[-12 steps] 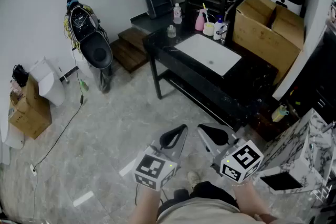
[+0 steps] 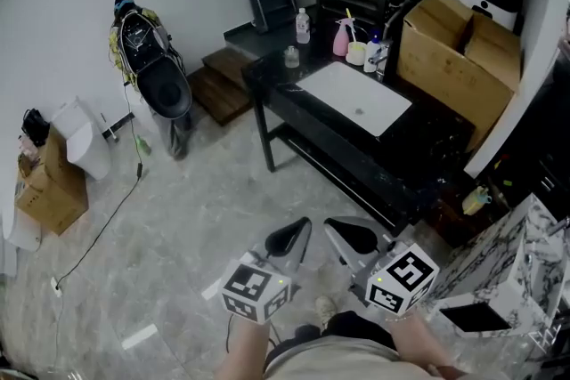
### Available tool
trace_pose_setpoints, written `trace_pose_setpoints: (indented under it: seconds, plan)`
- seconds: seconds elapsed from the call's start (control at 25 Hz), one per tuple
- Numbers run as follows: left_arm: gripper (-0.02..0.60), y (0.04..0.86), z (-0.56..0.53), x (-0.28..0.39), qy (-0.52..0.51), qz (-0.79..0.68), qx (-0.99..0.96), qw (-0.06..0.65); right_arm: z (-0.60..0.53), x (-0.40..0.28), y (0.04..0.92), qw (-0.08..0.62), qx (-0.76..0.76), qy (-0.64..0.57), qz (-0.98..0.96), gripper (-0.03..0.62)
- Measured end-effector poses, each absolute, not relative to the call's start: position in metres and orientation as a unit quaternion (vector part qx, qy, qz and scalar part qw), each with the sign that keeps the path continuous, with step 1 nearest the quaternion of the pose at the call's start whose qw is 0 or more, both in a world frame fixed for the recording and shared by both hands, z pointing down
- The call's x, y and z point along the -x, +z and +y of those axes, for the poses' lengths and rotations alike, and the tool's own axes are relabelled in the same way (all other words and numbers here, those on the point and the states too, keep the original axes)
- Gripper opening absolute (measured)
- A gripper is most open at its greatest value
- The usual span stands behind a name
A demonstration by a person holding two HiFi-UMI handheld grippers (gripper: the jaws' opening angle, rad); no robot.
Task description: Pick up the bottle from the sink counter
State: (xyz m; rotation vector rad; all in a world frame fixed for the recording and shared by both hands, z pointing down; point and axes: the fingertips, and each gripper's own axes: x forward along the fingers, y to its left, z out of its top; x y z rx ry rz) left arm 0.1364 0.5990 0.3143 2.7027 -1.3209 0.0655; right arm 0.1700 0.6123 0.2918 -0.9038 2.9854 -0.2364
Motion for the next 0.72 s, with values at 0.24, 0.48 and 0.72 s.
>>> trace_pose_setpoints:
  seconds: [0.24,0.48,0.72]
  plan:
    - [0.003,0.317,0.568,-0.150,0.037,-0.442,-0.894,0.064,0.578,-0.186,0.291,0.018,0.281,-0.086,0.956,0.003]
    - [0.005,0.314,0.534,-0.164,0.029,-0.463,-0.884,0.060,0.544,-0.205,0.287,0.026,0.274,-0.077,0.958,0.003]
    - [0.005,0.324,0.514,-0.179,0.016,-0.468,-0.880,0.077,0.514,-0.219,0.298,0.026,0.263,-0.084,0.961,0.003]
